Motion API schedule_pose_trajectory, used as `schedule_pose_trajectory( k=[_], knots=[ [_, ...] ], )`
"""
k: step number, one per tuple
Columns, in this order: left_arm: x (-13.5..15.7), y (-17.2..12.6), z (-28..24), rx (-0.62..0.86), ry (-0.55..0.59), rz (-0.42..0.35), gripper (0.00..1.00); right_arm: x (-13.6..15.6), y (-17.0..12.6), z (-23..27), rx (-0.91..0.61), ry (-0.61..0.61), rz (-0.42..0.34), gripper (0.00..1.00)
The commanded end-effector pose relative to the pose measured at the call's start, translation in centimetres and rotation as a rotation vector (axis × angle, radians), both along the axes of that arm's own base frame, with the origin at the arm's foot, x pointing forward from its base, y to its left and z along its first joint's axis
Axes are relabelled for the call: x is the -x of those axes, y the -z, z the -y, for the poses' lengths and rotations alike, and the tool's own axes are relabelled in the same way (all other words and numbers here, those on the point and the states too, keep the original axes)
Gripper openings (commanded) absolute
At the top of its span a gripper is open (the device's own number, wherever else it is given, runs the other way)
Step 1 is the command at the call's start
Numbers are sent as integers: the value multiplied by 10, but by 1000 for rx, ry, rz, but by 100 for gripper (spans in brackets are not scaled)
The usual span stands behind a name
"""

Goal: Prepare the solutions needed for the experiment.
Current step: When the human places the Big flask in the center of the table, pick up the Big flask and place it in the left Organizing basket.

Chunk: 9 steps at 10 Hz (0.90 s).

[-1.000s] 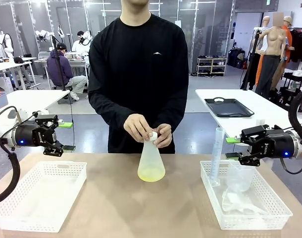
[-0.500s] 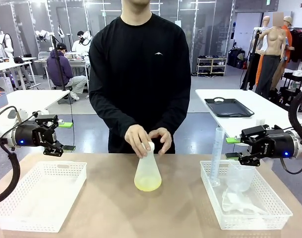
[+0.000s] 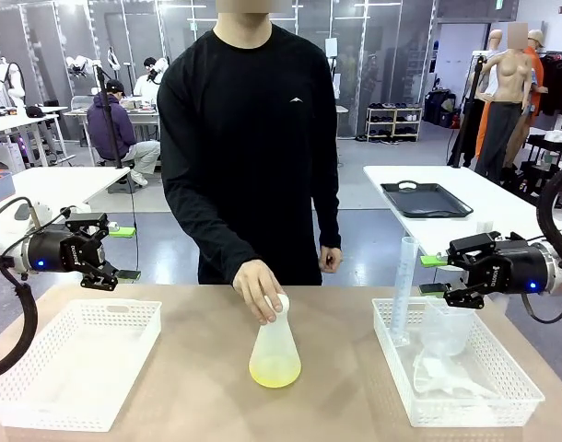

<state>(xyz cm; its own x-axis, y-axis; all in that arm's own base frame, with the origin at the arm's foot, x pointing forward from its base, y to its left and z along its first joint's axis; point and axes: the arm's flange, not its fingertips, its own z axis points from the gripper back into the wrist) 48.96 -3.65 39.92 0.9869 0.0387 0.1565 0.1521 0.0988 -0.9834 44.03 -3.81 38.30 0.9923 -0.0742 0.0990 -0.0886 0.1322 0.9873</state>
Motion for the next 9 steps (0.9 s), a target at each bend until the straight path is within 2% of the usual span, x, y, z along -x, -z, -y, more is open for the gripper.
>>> schedule_pose_trajectory(
  k=[1, 9],
  knots=[
    [0, -2, 1, -4, -4, -9, 100, -1, -1, 0, -4, -4, 3, 62],
    [0, -2, 1, -4, -4, -9, 100, -1, -1, 0, -4, -4, 3, 62]
  ],
)
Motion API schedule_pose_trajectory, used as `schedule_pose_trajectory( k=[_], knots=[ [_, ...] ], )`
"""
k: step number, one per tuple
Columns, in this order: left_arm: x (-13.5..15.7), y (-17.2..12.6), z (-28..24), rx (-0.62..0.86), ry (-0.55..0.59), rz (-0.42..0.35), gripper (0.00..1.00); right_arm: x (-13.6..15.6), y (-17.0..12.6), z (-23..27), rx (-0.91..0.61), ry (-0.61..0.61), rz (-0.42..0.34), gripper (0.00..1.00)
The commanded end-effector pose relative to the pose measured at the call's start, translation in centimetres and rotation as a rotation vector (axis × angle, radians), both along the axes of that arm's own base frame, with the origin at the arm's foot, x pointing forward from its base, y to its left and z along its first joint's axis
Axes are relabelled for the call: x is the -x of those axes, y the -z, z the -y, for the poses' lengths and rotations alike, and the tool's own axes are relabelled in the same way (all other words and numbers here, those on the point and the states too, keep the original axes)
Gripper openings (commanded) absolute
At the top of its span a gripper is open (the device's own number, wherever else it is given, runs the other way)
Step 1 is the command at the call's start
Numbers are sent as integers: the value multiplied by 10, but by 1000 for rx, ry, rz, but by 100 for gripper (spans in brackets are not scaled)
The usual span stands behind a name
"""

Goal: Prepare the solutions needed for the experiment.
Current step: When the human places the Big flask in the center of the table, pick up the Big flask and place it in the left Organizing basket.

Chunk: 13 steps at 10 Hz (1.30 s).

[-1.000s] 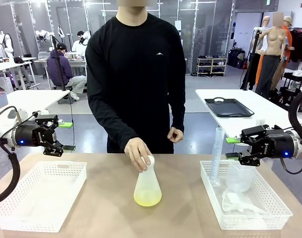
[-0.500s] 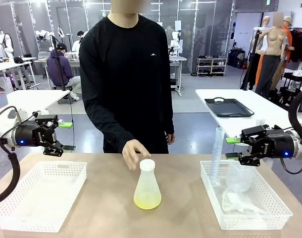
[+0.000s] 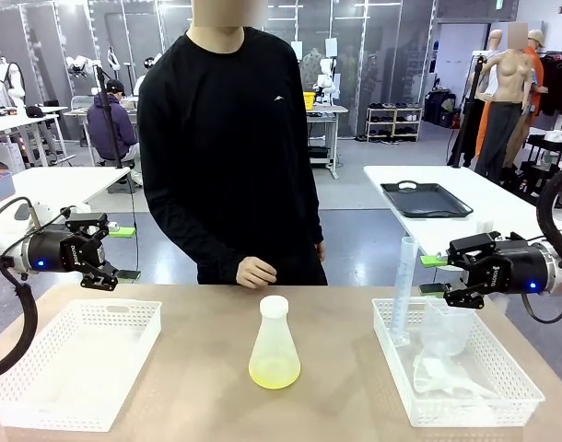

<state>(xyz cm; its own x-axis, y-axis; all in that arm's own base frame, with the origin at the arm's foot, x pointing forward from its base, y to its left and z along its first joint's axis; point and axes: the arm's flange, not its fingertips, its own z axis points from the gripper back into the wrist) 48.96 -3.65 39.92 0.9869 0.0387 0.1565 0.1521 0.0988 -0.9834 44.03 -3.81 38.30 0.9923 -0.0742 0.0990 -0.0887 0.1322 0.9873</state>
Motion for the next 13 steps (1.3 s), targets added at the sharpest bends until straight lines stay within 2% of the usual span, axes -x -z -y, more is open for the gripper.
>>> schedule_pose_trajectory(
  k=[1, 3, 4, 5, 6, 7, 9, 10, 11, 12, 13],
  knots=[
    [0, -2, 1, -4, -4, -9, 100, -1, -1, 0, -4, -4, 3, 62],
    [0, 0, 0, 0, 0, 0, 100, -1, -1, 0, -4, -4, 3, 62],
    [3, -12, 6, 18, -71, 150, 100, -1, -1, 0, -4, -4, 3, 62],
    [12, -25, 15, 56, -62, 352, 100, -1, -1, 0, -4, -4, 3, 62],
    [21, -34, 25, 34, -42, 492, 100, -1, -1, 0, -4, -4, 3, 62],
    [28, -40, 34, -15, 1, 626, 100, -1, -1, 0, -4, -4, 3, 62],
    [40, -47, 57, -144, 25, 951, 100, -1, -1, 0, -4, -4, 3, 62],
    [45, -48, 71, -188, 9, 1045, 100, -1, -1, 0, -4, -4, 3, 62],
    [46, -50, 82, -174, -37, 1094, 100, -1, -1, 0, -4, -4, 3, 62],
    [42, -48, 92, -169, -28, 1063, 100, -1, -1, 0, -4, -4, 3, 62],
    [41, -57, 69, -150, 56, 1033, 100, -1, -1, 0, -4, -4, 3, 62]
  ],
)
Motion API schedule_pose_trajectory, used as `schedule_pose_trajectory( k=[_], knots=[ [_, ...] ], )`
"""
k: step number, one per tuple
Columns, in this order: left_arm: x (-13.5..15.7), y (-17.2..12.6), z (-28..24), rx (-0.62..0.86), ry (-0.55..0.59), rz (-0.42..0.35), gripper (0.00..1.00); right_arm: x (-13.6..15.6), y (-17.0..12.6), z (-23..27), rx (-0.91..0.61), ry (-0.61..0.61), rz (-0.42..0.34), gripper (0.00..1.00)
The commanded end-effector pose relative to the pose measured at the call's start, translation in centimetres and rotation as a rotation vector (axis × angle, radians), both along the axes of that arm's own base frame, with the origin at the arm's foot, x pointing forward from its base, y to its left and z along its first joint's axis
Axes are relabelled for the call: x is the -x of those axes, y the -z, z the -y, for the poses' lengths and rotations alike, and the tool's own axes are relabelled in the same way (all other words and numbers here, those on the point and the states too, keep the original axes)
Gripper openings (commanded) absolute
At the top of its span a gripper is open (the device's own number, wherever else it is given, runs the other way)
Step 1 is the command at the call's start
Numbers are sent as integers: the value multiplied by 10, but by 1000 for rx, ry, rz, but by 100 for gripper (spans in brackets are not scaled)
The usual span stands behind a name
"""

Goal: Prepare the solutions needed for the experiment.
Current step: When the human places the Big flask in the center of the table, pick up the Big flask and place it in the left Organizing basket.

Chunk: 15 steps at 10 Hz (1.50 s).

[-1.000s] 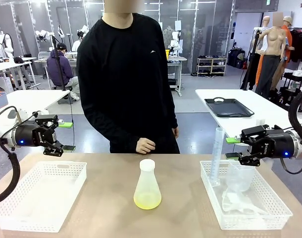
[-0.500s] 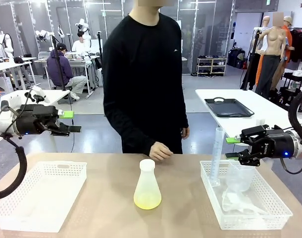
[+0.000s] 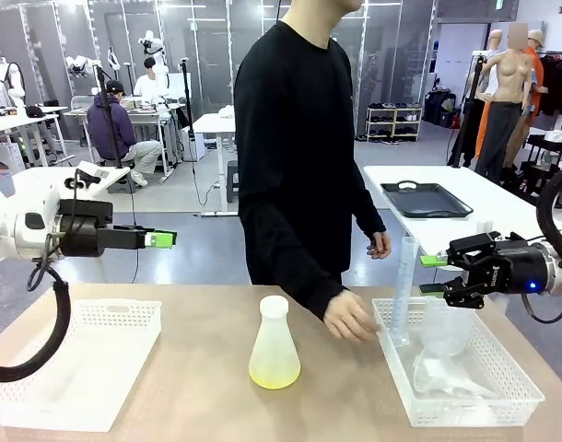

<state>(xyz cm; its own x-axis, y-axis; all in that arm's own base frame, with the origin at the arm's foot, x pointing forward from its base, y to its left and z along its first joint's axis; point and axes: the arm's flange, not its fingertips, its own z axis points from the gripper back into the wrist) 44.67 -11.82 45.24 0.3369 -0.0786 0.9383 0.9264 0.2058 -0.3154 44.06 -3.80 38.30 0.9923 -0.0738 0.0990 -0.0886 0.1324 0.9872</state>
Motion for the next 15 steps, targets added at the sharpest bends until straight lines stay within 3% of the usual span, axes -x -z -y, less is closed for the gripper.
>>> schedule_pose_trajectory(
  k=[1, 5, 6, 9, 11, 12, 15],
  knots=[
    [-2, -4, -12, -2, 33, -38, 100, -1, -1, 0, -4, -4, 4, 62],
    [0, 1, -10, -4, 11, -20, 100, -1, -1, 0, -4, -4, 4, 62],
    [-9, 8, 15, 1, 177, 110, 100, -1, -1, 0, -4, -4, 4, 62],
    [-21, 10, 41, -32, 304, 364, 100, -1, -1, 0, -4, -4, 4, 62],
    [-32, 14, 51, -56, 273, 280, 100, -1, -1, 0, -4, -4, 4, 62],
    [-15, 7, 50, -31, 259, 310, 100, -1, -1, 0, -4, -4, 4, 62],
    [-22, 12, 50, -35, 266, 306, 100, -1, -1, 0, -4, -4, 4, 62]
  ],
)
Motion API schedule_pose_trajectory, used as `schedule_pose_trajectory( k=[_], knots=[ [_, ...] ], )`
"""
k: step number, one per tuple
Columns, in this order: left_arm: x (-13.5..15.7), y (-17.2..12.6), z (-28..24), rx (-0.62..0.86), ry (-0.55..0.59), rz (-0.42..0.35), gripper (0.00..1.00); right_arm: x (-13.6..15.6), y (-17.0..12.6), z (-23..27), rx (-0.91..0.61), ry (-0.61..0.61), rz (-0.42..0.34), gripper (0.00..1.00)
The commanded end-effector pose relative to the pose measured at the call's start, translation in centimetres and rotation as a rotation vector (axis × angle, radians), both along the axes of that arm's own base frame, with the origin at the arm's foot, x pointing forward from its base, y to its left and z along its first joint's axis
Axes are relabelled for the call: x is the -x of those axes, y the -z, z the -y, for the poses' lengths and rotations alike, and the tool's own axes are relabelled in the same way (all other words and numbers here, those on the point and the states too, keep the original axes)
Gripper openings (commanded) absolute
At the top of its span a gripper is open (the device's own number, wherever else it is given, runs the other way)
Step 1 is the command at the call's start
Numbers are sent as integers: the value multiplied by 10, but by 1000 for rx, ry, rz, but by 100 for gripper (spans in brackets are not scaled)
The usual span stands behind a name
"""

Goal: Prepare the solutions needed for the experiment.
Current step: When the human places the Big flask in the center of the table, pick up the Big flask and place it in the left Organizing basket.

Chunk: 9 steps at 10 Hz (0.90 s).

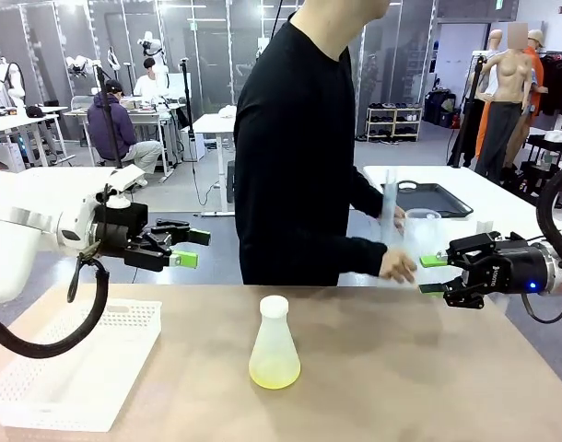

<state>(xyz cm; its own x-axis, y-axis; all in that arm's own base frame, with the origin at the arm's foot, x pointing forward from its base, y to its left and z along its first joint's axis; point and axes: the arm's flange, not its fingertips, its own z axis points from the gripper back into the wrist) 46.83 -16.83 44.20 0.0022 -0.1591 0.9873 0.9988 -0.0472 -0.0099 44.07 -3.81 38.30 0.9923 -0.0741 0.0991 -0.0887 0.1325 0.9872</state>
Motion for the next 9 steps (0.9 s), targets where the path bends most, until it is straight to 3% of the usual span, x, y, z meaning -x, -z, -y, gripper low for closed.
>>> schedule_pose_trajectory(
  k=[1, 4, 8, 9],
  knots=[
    [-14, 12, 23, 24, 48, -22, 100, -1, -1, 0, -4, -4, 3, 62],
    [-38, 41, 71, 152, 181, -55, 100, -1, -1, 0, -4, -4, 3, 62],
    [-60, 74, 103, 126, 246, -100, 100, -1, -1, 0, -4, -4, 3, 62],
    [-40, 61, 93, 140, 201, -90, 100, -1, -1, 0, -4, -4, 3, 62]
  ],
)
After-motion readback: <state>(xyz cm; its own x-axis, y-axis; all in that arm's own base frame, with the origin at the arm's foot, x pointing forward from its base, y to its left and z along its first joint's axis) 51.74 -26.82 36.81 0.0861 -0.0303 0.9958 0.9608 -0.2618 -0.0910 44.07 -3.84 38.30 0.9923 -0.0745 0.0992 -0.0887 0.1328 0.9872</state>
